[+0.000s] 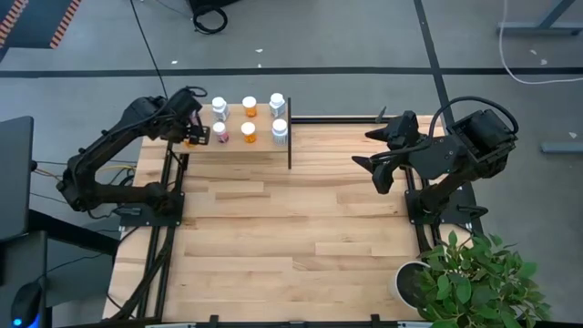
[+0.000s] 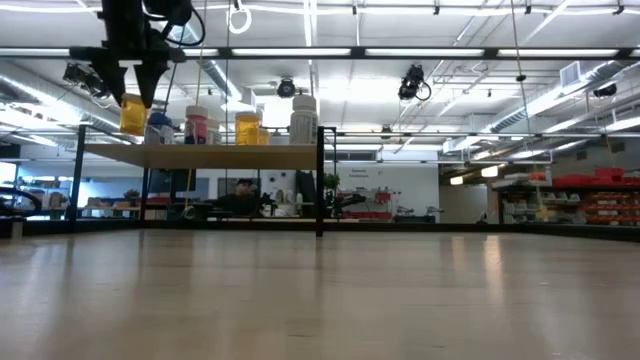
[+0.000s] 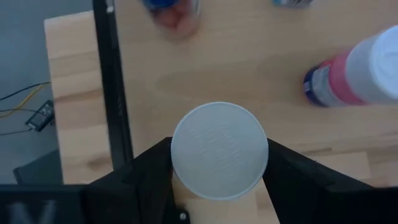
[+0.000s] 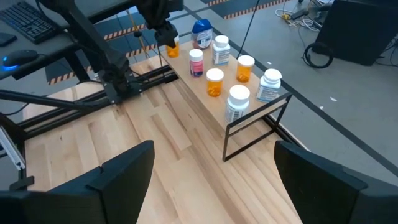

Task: Pick and place medicine bottles onto shelf by color
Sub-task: Put the orange pill bottle on the shelf

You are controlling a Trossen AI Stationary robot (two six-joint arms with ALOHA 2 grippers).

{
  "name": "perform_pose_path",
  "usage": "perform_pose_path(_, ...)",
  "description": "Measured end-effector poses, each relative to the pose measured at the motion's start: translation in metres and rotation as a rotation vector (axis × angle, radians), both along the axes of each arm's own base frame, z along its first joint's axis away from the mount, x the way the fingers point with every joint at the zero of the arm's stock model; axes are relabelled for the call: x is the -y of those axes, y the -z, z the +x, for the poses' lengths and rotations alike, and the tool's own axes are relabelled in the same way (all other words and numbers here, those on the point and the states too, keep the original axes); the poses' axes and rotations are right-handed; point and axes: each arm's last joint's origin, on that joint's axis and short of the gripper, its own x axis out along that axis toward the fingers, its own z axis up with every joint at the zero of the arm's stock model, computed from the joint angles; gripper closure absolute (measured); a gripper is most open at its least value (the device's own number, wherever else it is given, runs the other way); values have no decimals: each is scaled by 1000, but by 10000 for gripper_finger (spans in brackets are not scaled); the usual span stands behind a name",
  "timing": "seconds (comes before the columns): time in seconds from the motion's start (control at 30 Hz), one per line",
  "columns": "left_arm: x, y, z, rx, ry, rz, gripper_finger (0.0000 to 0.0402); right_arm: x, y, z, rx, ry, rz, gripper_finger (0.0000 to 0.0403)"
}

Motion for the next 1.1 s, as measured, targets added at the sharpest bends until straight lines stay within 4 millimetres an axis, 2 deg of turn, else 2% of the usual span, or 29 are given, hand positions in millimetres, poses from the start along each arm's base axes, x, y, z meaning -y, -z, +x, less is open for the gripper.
perform_pose_path(0.17,-5,-2,4,34,23,50,172,1,0,0,0,9,-6,63)
perform_pose_path(0.57,-16,-2,-9,-3,-24,62,172,5,0,2,4,34,-9,63)
perform_pose_path(0.9,-21,-2,-11,19,-21,57,174,6,0,2,8,44,-18,63)
perform_pose_path(1.1,-20,21,-10,22,-38,-7,177,6,-1,1,23,69,-13,63)
